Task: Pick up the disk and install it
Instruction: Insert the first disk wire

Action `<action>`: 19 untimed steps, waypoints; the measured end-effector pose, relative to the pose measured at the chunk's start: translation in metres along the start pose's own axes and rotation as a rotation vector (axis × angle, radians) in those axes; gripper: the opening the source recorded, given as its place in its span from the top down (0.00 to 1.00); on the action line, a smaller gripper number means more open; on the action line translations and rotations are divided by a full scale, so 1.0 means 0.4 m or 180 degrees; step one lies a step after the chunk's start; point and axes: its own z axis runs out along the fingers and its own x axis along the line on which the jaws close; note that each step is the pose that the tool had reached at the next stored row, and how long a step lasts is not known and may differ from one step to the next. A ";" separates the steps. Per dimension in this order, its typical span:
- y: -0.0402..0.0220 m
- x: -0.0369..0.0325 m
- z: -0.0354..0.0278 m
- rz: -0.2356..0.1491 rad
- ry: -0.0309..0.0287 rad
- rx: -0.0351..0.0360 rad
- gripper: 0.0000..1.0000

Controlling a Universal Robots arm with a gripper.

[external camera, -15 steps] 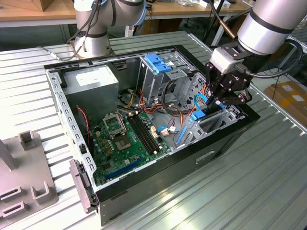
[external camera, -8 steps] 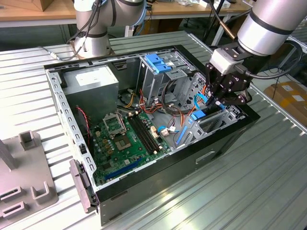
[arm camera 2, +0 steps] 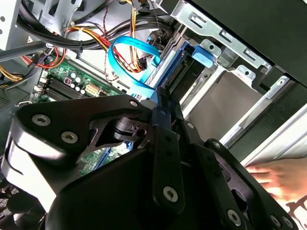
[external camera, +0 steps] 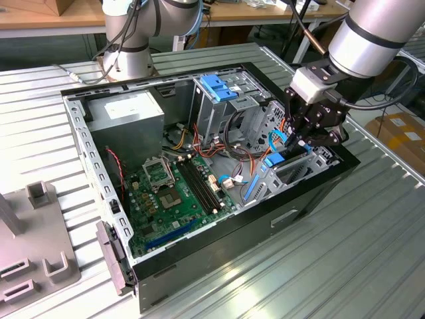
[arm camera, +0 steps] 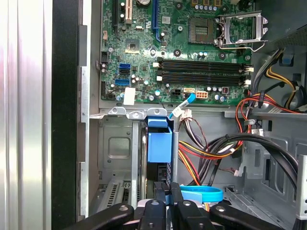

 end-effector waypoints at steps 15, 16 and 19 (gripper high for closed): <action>-0.001 0.001 0.003 0.0000 -0.0022 0.0000 0.84; -0.001 0.001 0.003 0.0001 -0.0022 0.0000 0.84; -0.001 0.001 0.006 0.0000 -0.0022 0.0000 0.84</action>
